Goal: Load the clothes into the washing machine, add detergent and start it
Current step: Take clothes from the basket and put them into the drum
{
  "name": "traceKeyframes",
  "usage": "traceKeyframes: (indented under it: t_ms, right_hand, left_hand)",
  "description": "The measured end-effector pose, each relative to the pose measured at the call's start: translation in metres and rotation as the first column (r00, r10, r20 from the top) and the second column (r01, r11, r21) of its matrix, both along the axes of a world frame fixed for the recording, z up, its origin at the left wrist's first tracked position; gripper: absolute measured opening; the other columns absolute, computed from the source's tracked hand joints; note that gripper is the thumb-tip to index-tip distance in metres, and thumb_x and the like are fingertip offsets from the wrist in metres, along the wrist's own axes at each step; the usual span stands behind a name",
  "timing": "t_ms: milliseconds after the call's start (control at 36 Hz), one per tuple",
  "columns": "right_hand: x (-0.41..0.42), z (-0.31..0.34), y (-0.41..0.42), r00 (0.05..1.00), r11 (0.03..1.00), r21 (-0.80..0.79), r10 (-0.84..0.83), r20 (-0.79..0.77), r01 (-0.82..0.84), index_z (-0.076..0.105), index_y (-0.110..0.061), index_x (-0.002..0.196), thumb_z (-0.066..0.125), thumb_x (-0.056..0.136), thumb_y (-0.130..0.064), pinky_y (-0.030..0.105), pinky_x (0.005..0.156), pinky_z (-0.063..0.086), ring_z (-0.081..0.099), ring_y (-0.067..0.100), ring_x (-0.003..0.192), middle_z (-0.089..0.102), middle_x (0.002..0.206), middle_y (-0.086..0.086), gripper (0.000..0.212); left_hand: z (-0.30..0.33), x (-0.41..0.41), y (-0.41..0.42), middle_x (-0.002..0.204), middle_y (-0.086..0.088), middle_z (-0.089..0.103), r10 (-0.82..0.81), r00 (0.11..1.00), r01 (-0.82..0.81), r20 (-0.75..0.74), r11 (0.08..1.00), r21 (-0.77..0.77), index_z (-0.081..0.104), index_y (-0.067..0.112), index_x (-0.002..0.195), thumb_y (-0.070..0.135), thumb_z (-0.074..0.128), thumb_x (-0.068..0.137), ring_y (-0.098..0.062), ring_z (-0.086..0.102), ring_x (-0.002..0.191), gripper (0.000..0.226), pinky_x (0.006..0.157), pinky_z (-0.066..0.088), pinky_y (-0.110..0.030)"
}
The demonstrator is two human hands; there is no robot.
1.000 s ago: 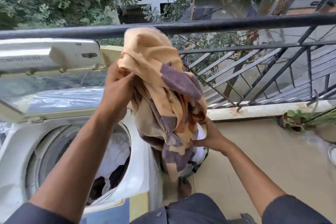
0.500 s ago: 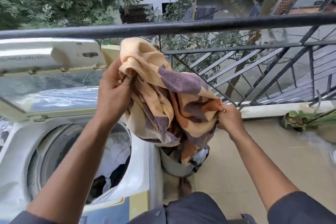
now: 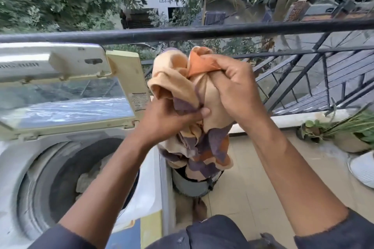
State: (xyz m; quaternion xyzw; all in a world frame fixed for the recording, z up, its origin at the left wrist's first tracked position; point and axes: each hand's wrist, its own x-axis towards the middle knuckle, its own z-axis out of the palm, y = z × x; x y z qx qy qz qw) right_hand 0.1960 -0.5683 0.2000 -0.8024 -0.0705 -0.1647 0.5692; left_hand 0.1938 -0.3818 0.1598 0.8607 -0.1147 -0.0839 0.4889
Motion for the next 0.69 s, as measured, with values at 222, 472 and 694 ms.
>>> traceKeyframes:
  t_ms: [222,472,694]
  right_hand:
    - [-0.007,-0.029,-0.012,0.983,0.993,0.065,0.109,-0.147,-0.1,0.058,-0.021,0.142,0.066,0.093,-0.031,0.047,0.107,0.052,0.067,0.012,0.122,0.07,0.133,-0.002,0.051]
    - [-0.052,-0.17,-0.033,0.829,0.981,-0.137,0.039,-0.557,-0.139,0.038,-0.031,0.15,0.09,0.05,-0.076,0.043,0.105,0.052,0.055,0.015,0.132,0.057,0.141,-0.006,0.122]
    - [-0.048,-0.265,-0.034,0.7,0.98,-0.184,-0.079,-0.71,-0.076,0.067,-0.016,0.126,0.082,0.078,-0.046,0.023,0.074,0.041,0.065,0.012,0.101,0.068,0.11,-0.005,0.058]
  left_hand:
    - [-0.006,0.004,-0.005,0.098,-0.018,0.076,0.305,0.936,-0.323,0.178,0.942,0.085,0.075,0.012,0.1,0.048,0.076,0.081,-0.04,0.071,0.094,0.04,0.074,0.056,-0.051]
    - [0.012,0.014,0.006,0.09,-0.018,0.077,0.481,0.873,-0.474,0.084,0.876,-0.089,0.071,0.027,0.092,0.053,0.079,0.071,-0.037,0.073,0.087,0.034,0.078,0.06,-0.059]
    - [0.038,0.028,0.012,0.094,0.002,0.071,0.44,0.872,-0.399,0.213,0.892,-0.212,0.066,0.012,0.104,0.046,0.082,0.076,-0.019,0.071,0.095,0.047,0.083,0.058,-0.065]
